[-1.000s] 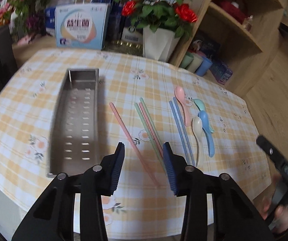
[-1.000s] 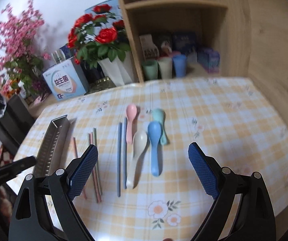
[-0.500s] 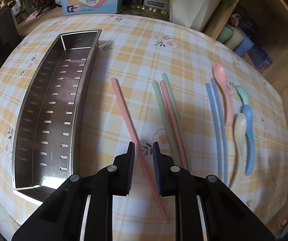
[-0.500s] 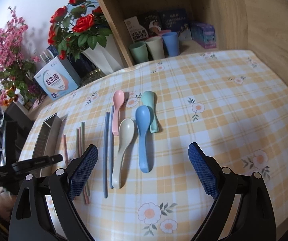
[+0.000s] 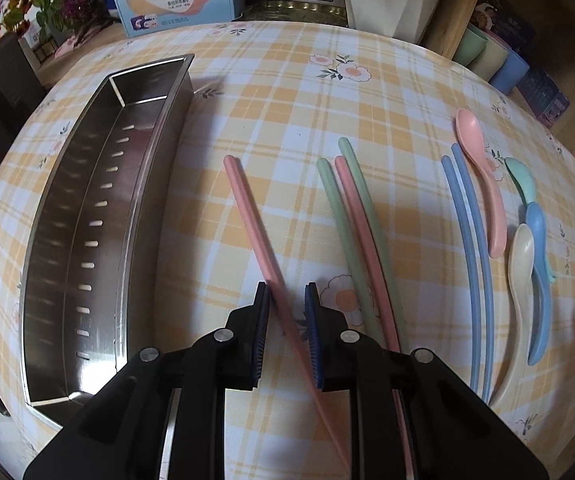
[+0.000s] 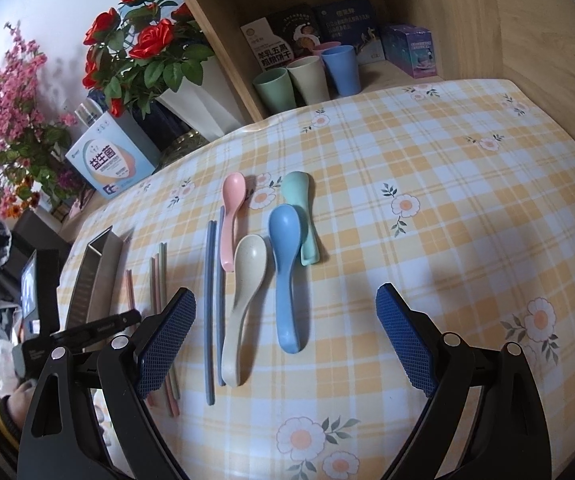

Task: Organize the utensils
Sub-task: 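Move the left gripper to a pink chopstick and close on it, then lift the pink chopstick with the left gripper while the right gripper grasps the blue spoon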

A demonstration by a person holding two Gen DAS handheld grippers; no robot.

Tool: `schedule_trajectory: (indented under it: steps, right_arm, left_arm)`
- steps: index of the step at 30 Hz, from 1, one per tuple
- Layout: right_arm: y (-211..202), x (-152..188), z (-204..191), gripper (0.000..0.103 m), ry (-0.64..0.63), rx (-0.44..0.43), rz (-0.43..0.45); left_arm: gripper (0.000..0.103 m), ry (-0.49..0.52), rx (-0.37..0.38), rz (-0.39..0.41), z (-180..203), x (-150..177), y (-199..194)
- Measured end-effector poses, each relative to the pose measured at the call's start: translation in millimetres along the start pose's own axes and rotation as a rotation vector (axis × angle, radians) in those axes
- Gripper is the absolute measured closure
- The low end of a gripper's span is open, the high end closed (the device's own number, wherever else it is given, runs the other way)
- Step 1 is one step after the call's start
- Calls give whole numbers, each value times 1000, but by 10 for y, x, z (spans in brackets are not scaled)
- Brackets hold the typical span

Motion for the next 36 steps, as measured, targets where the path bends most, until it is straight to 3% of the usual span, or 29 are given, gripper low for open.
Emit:
schedule_trajectory:
  steps: [10,18,25,26,27,29,31,36]
  right_arm:
    - [-10,17,10,14,6,37,-5]
    - [92,128,12,15,-11,33,-32]
    - [209,111,58,15,-60,41,-25]
    - [240,105,64,17,-74,42,-30]
    - [301,94,72,29,-95,47,-42]
    - [413,76,79,37,-116,49,-65]
    - [546,48,80,51,-127,29,-90]
    - [861,-15,-19,66,-161,4,-123]
  left_arm:
    - [97,120,-4,26,170,-15,5]
    - [97,124,68,12,121,205,-83]
    - [97,61,134,9,37,239,-92]
    - [97,54,141,10,25,242,-94]
    - [97,51,145,11,21,239,-95]
    - [97,45,154,18,15,250,-98]
    - [97,37,162,19,6,248,-97]
    - [97,13,197,18,-41,248,-89]
Point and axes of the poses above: each gripper's, at about its wrist camera, not at the fingertips, and y roughly the way its jaws point, z to its right, x to its underside, the point moved 4 cm from there along y, roughly the way its jaws point, and after that the axes turned 1 degree about -z, right-handed, at the moved point
